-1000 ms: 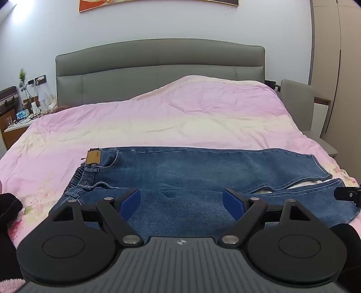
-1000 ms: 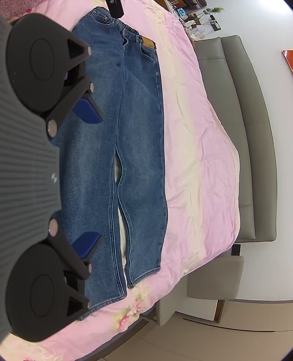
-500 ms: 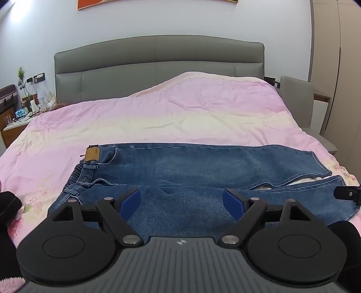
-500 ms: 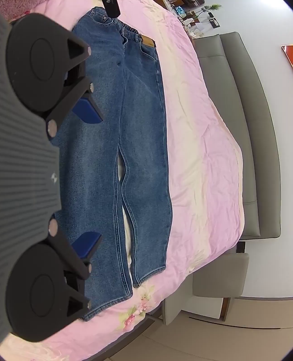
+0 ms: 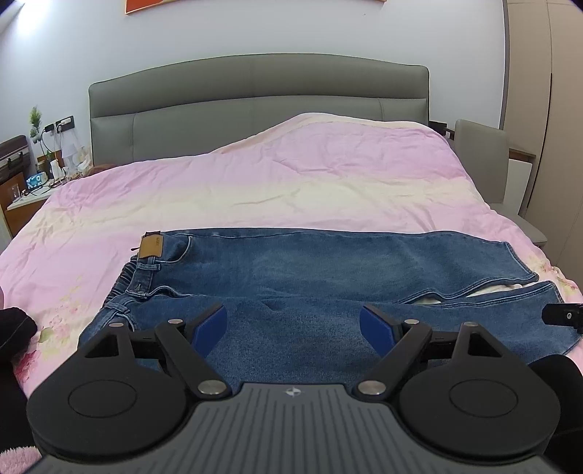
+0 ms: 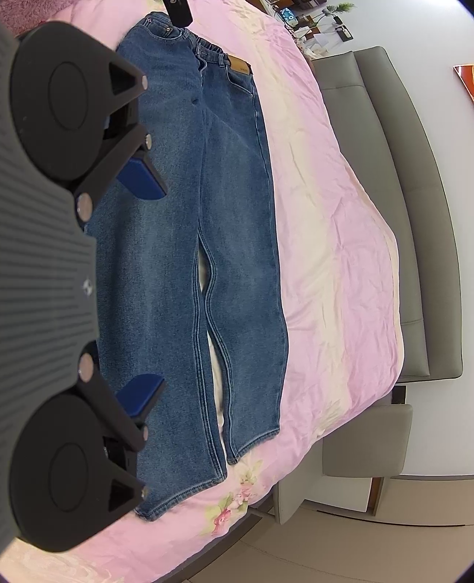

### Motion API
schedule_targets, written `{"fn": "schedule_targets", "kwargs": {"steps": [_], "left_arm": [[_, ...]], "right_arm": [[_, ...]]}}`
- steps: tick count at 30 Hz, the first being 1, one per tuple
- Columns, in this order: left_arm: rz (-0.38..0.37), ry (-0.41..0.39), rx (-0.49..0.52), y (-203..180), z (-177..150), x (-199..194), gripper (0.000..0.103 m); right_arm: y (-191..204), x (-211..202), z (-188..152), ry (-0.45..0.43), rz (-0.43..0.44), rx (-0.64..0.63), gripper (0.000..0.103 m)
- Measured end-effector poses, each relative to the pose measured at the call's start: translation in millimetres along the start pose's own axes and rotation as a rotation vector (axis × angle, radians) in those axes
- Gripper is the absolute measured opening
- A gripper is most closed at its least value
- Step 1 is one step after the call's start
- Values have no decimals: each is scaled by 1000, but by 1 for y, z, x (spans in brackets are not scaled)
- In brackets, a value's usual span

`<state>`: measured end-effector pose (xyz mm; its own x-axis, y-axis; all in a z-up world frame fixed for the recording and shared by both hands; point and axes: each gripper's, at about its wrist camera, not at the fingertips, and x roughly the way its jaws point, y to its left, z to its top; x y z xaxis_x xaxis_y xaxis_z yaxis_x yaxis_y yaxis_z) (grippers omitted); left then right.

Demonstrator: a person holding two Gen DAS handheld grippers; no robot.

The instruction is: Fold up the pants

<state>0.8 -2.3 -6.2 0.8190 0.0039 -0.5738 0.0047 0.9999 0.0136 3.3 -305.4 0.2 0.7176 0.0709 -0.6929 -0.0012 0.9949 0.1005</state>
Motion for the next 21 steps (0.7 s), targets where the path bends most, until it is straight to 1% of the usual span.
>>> {"fn": "schedule_targets", "kwargs": {"steps": [21], "left_arm": [[-6,6,11,1,-1,2,97]], "right_arm": [[1,-7,2,-8,-23,12,98]]}}
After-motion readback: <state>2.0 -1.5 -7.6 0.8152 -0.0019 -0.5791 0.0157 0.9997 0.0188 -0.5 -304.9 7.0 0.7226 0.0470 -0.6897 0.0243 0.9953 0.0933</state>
